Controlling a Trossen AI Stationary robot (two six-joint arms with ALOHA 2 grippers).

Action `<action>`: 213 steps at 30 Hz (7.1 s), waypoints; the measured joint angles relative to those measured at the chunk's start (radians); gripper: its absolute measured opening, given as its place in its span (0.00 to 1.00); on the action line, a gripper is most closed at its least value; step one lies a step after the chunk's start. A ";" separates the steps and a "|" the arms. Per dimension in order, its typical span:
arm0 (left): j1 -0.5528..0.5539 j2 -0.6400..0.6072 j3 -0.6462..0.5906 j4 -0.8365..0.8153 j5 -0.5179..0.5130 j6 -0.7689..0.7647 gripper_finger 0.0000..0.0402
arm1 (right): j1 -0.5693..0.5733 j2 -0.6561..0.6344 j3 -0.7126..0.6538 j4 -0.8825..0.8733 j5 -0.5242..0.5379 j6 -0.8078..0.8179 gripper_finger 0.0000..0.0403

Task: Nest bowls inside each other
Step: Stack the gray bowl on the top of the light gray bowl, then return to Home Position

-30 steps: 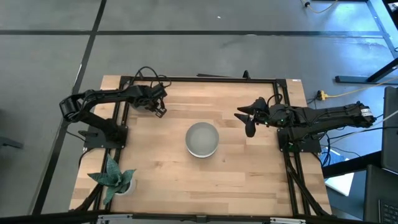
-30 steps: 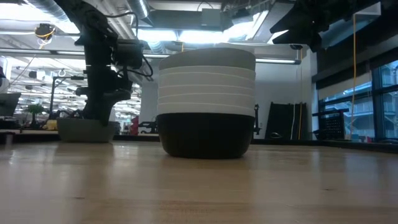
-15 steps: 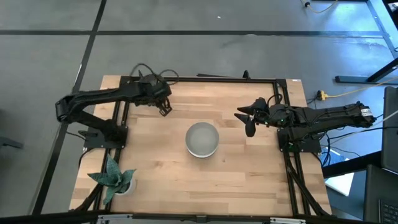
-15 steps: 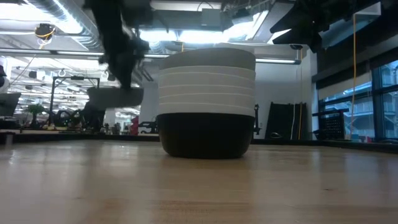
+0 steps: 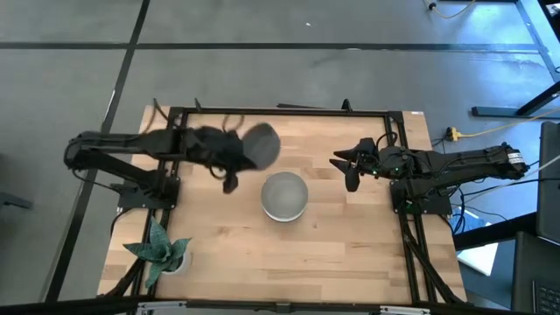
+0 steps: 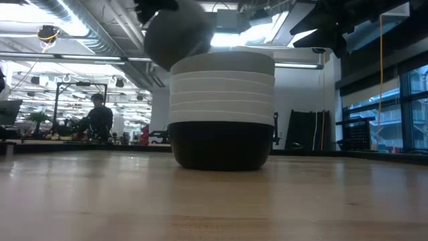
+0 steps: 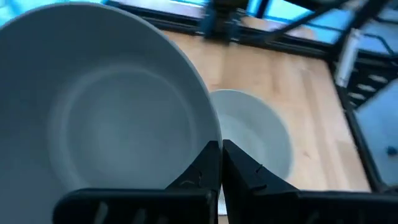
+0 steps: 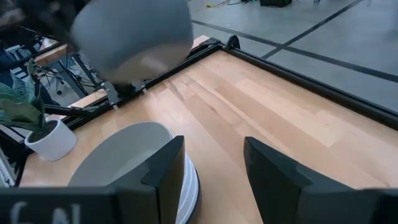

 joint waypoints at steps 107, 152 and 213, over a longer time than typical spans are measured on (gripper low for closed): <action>0.238 -0.713 -0.509 0.206 -0.326 0.136 0.40 | -0.113 -0.501 -0.066 -0.172 0.133 -0.373 0.42; 0.279 -0.766 -0.603 0.197 -0.361 0.102 0.40 | -0.113 -0.655 -0.347 0.061 0.193 -0.371 0.42; 0.279 -0.766 -0.602 0.197 -0.361 0.103 0.40 | -0.113 -0.655 -0.346 0.061 0.193 -0.372 0.42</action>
